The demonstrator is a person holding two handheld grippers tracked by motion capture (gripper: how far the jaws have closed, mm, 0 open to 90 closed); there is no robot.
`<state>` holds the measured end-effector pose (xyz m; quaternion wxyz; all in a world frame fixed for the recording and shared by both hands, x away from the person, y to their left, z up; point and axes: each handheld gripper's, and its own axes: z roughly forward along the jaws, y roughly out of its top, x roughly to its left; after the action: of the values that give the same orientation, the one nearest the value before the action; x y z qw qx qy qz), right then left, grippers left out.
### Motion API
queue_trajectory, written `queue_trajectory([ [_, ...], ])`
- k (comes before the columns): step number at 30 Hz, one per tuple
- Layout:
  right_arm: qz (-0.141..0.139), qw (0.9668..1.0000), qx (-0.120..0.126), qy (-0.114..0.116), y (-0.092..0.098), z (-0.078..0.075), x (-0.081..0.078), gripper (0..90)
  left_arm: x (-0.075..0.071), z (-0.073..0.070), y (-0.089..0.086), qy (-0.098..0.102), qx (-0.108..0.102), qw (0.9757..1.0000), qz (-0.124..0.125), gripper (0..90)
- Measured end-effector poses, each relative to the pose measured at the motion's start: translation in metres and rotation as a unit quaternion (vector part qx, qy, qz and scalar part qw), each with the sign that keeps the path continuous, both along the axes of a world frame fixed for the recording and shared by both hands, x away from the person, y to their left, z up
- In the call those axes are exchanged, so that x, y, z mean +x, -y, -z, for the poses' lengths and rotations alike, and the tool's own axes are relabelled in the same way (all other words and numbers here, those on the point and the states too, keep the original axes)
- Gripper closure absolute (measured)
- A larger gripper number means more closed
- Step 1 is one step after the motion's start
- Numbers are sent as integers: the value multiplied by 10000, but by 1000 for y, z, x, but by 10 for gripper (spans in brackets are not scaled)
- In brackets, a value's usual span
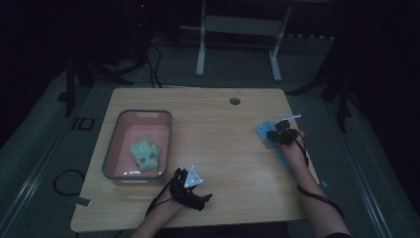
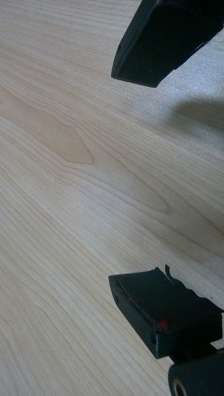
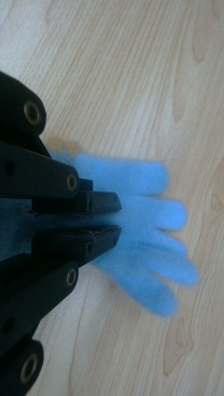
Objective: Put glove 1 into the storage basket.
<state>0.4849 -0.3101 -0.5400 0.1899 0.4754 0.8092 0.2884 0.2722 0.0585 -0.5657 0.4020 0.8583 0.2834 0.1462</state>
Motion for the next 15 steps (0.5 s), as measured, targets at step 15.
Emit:
queue_trajectory([
  [15,-19,9992,262,289,-17,-39,-32,868,0,0,0,9,23,10000,4,42],
])
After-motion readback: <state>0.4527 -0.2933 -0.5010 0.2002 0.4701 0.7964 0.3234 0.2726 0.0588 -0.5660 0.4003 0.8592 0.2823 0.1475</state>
